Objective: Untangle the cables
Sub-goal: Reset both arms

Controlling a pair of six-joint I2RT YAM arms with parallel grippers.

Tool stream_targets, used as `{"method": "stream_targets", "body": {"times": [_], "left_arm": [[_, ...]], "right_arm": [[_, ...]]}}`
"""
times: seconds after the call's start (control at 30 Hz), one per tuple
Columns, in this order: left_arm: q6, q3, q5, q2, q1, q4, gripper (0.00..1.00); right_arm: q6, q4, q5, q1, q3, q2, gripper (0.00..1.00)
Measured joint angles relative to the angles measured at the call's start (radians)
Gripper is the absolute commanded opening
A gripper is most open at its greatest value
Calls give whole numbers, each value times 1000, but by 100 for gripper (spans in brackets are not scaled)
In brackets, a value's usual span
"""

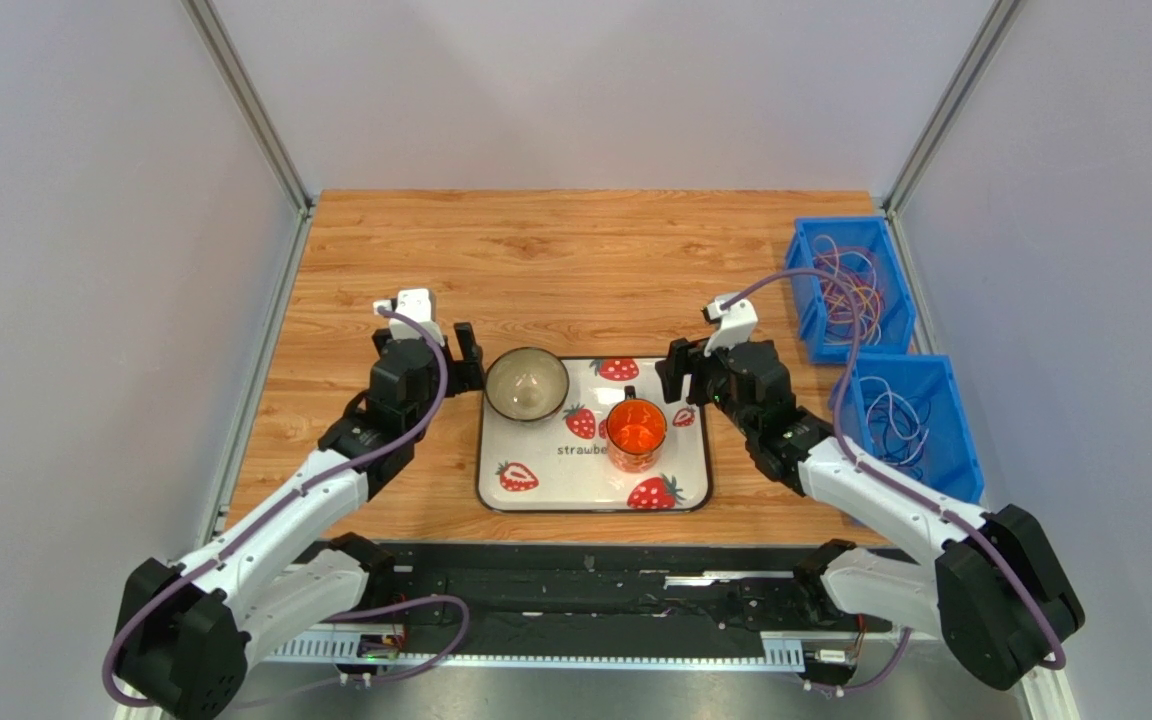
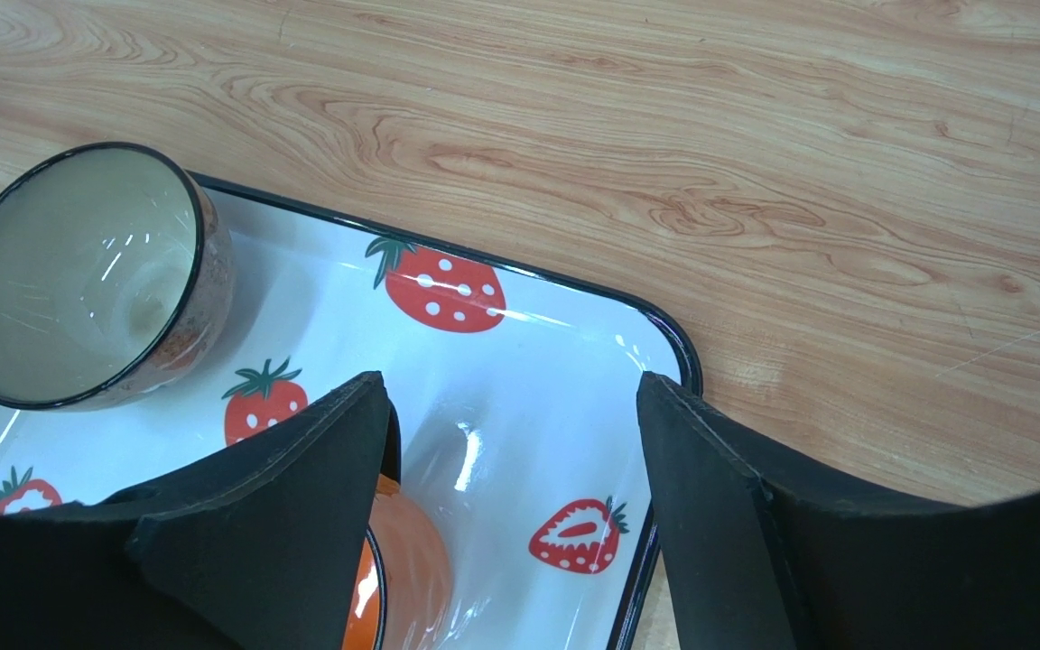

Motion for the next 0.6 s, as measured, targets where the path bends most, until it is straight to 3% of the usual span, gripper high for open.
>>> {"method": "stream_targets", "body": {"times": [0.1,0.17,0.6], "left_arm": [[0,0,0,4,0,0,90],[0,0,0,4,0,0,90],[0,0,0,7,0,0,90]], "right_arm": [[-2,0,0,0,0,0,80],[-4,0,-3,0,0,0,98],[-5,-3,-7,0,6,13,100]]}}
